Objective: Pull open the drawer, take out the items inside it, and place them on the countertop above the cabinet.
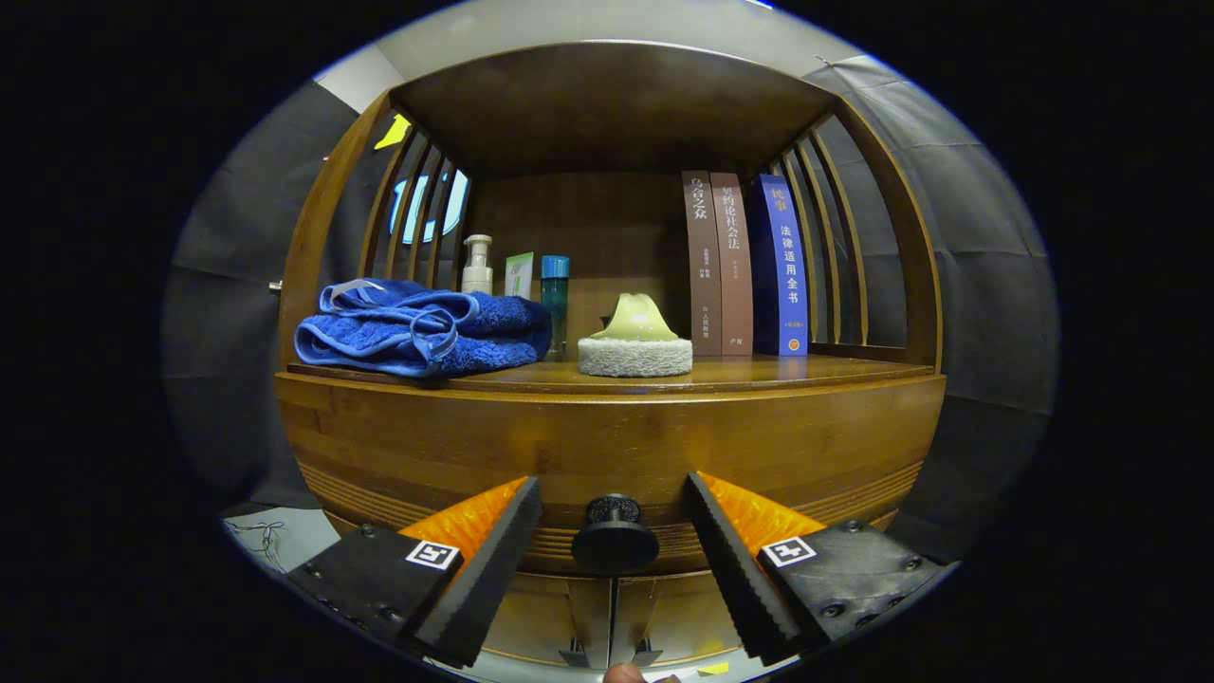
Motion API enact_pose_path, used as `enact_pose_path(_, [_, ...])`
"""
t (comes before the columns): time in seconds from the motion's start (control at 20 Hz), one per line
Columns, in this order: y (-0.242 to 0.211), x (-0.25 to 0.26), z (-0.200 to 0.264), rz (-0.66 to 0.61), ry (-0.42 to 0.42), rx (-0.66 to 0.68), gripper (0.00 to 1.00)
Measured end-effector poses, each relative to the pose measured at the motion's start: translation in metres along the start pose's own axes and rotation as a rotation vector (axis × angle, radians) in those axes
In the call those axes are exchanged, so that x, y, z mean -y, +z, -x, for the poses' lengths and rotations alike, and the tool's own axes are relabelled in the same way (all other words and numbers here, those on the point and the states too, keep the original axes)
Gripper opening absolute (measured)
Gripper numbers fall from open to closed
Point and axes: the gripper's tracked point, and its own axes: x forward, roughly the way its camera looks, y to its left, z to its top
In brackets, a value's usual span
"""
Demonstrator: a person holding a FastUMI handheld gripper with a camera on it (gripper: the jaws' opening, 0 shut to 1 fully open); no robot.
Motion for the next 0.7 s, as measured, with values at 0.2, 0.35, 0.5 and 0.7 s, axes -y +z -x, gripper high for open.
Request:
enact_pose_path(0.2, [0.001,0.000,0.000,-0.002,0.001,-0.002,1.00])
enact_pose_path(0.35, [-0.001,0.001,0.007,0.005,0.003,-0.009,1.00])
enact_pose_path(0.5, [0.012,-0.001,0.020,0.019,0.008,0.018,1.00])
enact_pose_path(0.7, [0.026,0.002,0.052,0.010,0.006,0.025,0.99])
